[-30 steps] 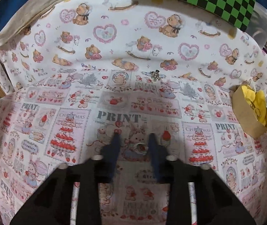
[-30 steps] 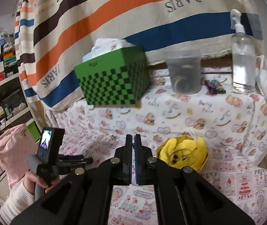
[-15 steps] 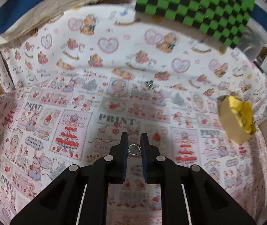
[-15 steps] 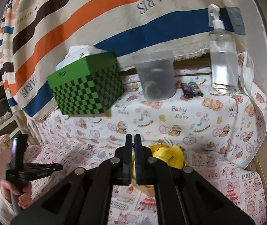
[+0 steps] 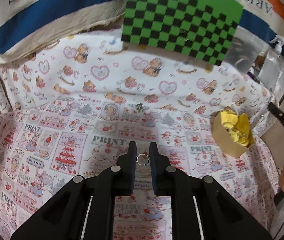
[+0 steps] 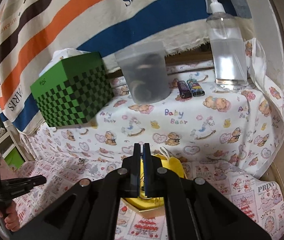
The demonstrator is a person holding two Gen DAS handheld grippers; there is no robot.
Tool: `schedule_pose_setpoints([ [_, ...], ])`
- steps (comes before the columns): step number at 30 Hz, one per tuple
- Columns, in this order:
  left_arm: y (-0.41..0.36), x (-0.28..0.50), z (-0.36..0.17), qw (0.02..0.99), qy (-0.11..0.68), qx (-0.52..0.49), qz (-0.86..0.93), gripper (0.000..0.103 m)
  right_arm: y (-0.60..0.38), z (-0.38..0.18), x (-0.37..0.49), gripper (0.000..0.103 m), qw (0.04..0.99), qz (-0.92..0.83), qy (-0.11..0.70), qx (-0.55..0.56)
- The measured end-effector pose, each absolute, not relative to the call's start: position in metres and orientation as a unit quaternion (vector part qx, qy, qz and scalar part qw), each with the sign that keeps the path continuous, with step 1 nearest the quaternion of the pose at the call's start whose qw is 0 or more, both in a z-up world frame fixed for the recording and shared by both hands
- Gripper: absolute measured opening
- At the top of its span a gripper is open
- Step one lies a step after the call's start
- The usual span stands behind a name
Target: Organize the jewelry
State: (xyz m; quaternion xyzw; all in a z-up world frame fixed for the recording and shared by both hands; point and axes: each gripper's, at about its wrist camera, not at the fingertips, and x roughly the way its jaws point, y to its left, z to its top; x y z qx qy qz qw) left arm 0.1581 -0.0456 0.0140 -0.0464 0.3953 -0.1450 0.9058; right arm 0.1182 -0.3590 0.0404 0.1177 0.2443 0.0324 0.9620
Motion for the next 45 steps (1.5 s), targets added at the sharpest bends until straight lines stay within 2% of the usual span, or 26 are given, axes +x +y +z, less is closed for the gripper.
schedule_pose_setpoints([
  [3,-0.051,0.154,0.022,0.909,0.385,-0.044,-0.154,0.012,-0.363,0.030,0.128,0.003,0.954,0.045,0.267,0.127],
  [4,-0.055,0.153,0.026,0.909,0.383,-0.040,-0.159,0.012,-0.365,0.026,0.131,0.019,0.951,0.049,0.275,0.131],
  [5,-0.059,0.152,0.029,0.910,0.380,-0.034,-0.162,0.012,-0.367,0.023,0.133,0.041,0.949,0.049,0.281,0.137],
  [6,-0.065,0.151,0.032,0.911,0.377,-0.026,-0.167,0.012,-0.371,0.021,0.132,0.044,0.950,0.044,0.275,0.143],
  [13,-0.124,0.148,0.057,0.905,0.371,0.010,-0.211,0.012,-0.395,0.026,0.125,0.044,0.944,0.024,0.280,0.172],
  [18,-0.171,0.162,0.067,0.893,0.374,-0.010,-0.251,0.012,-0.420,0.014,0.127,0.050,0.927,0.009,0.301,0.223],
  [20,-0.190,0.171,0.065,0.885,0.376,-0.020,-0.274,0.012,-0.430,0.002,0.127,0.054,0.919,-0.015,0.303,0.250],
  [25,-0.232,0.188,0.047,0.870,0.392,-0.022,-0.297,0.012,-0.453,-0.017,0.129,0.054,0.893,-0.014,0.325,0.311],
  [29,-0.248,0.199,0.032,0.863,0.404,-0.028,-0.301,0.012,-0.453,-0.012,0.126,0.058,0.905,-0.035,0.315,0.282],
  [31,-0.248,0.200,0.030,0.868,0.398,-0.024,-0.296,0.019,-0.451,-0.011,0.125,0.058,0.912,-0.050,0.310,0.265],
  [33,-0.241,0.198,0.030,0.883,0.380,-0.017,-0.274,0.055,-0.450,-0.010,0.124,0.058,0.912,-0.052,0.307,0.268],
  [37,-0.212,0.191,0.043,0.904,0.334,-0.022,-0.267,0.057,-0.443,-0.003,0.124,0.062,0.919,-0.040,0.301,0.252],
  [39,-0.198,0.186,0.050,0.913,0.318,-0.016,-0.254,0.064,-0.434,-0.001,0.124,0.063,0.923,-0.030,0.301,0.240],
  [43,-0.169,0.173,0.067,0.934,0.280,-0.004,-0.222,0.070,-0.413,0.006,0.120,0.067,0.934,-0.005,0.293,0.205],
  [45,-0.156,0.168,0.072,0.942,0.259,0.000,-0.212,0.079,-0.403,0.009,0.118,0.068,0.938,0.004,0.289,0.191],
])
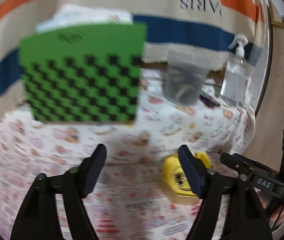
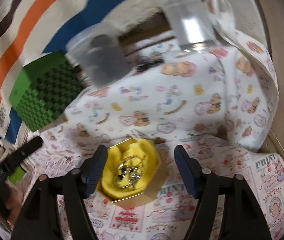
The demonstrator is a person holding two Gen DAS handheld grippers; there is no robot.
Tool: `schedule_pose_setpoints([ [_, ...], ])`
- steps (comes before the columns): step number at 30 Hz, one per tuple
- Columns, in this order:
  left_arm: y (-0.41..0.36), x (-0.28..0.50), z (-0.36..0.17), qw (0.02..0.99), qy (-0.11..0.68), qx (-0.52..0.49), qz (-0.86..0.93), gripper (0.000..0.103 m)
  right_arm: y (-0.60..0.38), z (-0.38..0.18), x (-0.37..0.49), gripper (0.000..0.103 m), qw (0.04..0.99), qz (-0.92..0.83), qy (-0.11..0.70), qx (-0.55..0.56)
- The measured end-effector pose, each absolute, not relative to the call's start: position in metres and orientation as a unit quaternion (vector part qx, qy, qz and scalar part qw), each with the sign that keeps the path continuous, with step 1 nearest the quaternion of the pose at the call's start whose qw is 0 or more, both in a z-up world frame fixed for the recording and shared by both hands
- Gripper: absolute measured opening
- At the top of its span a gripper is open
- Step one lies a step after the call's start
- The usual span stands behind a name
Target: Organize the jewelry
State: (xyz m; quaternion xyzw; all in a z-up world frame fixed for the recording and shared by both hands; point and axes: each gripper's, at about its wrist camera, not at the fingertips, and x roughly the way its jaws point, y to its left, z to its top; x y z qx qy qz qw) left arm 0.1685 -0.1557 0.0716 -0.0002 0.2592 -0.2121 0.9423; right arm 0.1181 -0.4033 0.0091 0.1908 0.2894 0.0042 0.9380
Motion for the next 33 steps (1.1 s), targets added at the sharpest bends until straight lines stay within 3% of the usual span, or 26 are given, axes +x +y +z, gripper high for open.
schedule_pose_setpoints([
  [6,-0.108,0.170,0.089,0.957,0.216,-0.040,-0.188,0.097,-0.381,0.017,0.111,0.071,0.951,0.015,0.273,0.146],
  [14,-0.099,0.192,0.064,0.960,0.235,0.033,-0.150,0.098,-0.369,0.015,0.113,0.075,0.956,-0.009,0.274,0.107],
  [19,-0.088,0.237,0.027,0.936,0.332,0.000,-0.113,0.098,-0.369,0.013,0.118,0.067,0.951,-0.093,0.286,0.065],
  [25,-0.076,0.268,-0.003,0.921,0.376,-0.046,-0.091,0.082,-0.370,0.010,0.122,0.058,0.948,-0.073,0.304,0.065],
  [30,-0.068,0.289,-0.024,0.910,0.403,-0.087,-0.047,0.052,-0.366,0.008,0.123,0.055,0.947,-0.064,0.308,0.063],
  [33,-0.063,0.297,-0.037,0.895,0.429,-0.111,-0.050,0.043,-0.366,0.008,0.123,0.055,0.947,-0.064,0.310,0.058],
])
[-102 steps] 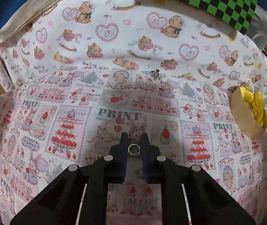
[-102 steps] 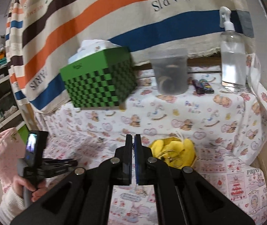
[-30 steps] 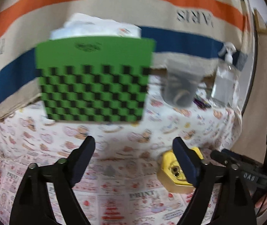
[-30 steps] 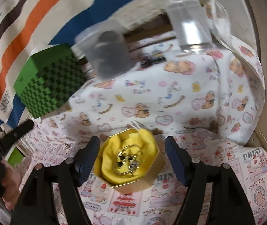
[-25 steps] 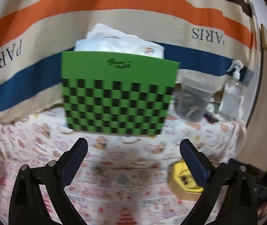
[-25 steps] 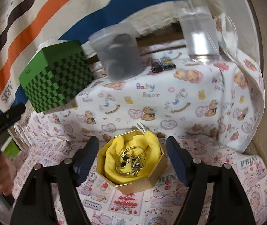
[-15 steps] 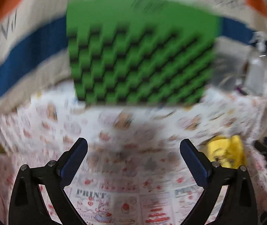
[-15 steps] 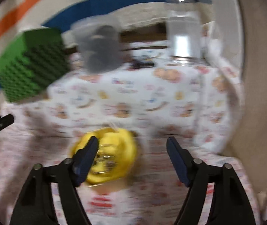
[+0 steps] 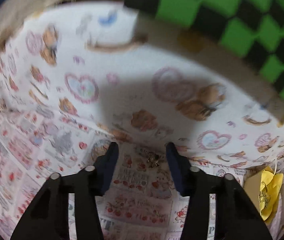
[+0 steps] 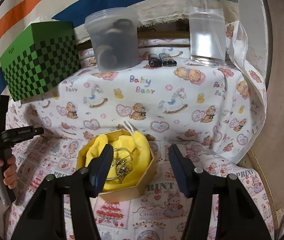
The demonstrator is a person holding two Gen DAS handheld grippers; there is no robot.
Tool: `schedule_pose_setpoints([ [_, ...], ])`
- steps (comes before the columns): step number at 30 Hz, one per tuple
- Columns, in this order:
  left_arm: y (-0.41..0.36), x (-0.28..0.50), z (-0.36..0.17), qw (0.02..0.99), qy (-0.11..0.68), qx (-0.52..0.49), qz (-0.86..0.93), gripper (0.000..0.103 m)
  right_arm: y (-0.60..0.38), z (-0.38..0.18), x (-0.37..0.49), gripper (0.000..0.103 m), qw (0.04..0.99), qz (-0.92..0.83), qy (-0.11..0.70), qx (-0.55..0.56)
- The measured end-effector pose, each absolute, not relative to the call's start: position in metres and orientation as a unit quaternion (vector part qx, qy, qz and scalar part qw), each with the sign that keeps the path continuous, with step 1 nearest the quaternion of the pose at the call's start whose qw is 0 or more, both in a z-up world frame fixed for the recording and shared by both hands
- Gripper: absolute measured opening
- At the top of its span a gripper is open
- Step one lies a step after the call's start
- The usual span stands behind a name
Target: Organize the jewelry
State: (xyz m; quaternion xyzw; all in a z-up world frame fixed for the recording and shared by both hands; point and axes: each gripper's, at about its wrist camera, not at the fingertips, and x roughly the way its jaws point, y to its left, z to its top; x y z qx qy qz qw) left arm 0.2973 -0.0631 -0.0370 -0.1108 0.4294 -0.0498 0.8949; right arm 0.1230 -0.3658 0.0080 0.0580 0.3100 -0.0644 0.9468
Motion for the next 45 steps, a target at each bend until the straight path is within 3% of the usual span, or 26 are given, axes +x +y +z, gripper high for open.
schedule_pose_setpoints([
  [4,-0.064,0.297,-0.043,0.891,0.435,-0.115,-0.065,0.038,-0.365,0.006,0.125,0.055,0.946,-0.065,0.314,0.054],
  [11,-0.071,0.310,-0.052,0.882,0.444,-0.125,-0.099,0.008,-0.367,0.006,0.126,0.055,0.946,-0.066,0.314,0.052],
  [17,-0.072,0.295,-0.049,0.882,0.442,-0.120,-0.105,0.008,-0.368,0.007,0.125,0.055,0.945,-0.069,0.314,0.056],
  [31,-0.103,0.178,0.016,0.911,0.367,-0.076,-0.169,0.008,-0.375,0.010,0.122,0.055,0.938,-0.010,0.324,0.123],
  [35,-0.131,0.178,0.044,0.904,0.360,-0.081,-0.216,0.008,-0.384,0.010,0.121,0.055,0.933,-0.003,0.323,0.156],
  [45,-0.209,0.184,0.051,0.881,0.370,-0.073,-0.285,0.008,-0.421,-0.007,0.126,0.057,0.908,-0.056,0.343,0.233],
])
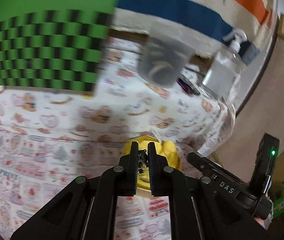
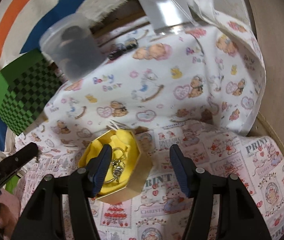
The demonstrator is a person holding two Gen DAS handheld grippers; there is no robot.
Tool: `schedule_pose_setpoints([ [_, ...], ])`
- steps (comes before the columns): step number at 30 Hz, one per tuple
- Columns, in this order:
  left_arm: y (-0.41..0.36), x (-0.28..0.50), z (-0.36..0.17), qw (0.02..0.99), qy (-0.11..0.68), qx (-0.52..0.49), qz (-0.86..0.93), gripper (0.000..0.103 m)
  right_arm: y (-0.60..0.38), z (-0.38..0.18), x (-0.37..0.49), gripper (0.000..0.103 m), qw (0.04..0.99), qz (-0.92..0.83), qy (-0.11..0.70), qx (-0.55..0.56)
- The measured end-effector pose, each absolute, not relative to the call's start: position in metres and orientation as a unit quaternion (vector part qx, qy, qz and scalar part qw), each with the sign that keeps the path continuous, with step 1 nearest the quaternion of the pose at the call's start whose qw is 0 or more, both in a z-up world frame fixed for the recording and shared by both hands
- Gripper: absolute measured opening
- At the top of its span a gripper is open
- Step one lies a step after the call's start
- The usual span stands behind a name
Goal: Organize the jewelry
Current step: 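Open the left tool over the yellow box, dropping the earring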
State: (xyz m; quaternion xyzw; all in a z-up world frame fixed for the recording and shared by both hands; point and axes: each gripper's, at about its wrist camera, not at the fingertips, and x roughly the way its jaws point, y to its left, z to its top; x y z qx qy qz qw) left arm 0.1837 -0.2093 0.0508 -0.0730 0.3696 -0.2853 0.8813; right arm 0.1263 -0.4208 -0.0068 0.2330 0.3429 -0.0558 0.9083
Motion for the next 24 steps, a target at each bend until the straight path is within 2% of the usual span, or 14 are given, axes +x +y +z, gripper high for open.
schedule_pose_setpoints([
  [9,-0.235,0.184,0.039,0.873,0.376,-0.061,-0.303,0.010,-0.425,-0.004,0.125,0.061,0.910,-0.058,0.335,0.238],
  [10,-0.235,0.183,0.040,0.877,0.372,-0.054,-0.301,0.013,-0.425,-0.003,0.125,0.061,0.911,-0.060,0.333,0.236],
  [12,-0.236,0.181,0.041,0.882,0.364,-0.042,-0.296,0.029,-0.423,-0.001,0.124,0.061,0.914,-0.068,0.329,0.228],
  [16,-0.223,0.168,0.052,0.904,0.334,-0.019,-0.267,0.032,-0.417,0.004,0.122,0.063,0.919,-0.059,0.325,0.216],
  [21,-0.186,0.135,0.076,0.939,0.265,0.009,-0.220,0.057,-0.402,0.021,0.112,0.072,0.933,-0.068,0.303,0.183],
  [22,-0.176,0.127,0.080,0.945,0.252,0.016,-0.207,0.058,-0.398,0.024,0.111,0.077,0.932,-0.086,0.308,0.170],
  [24,-0.161,0.116,0.086,0.953,0.235,0.025,-0.188,0.059,-0.393,0.030,0.105,0.079,0.935,-0.086,0.301,0.165],
])
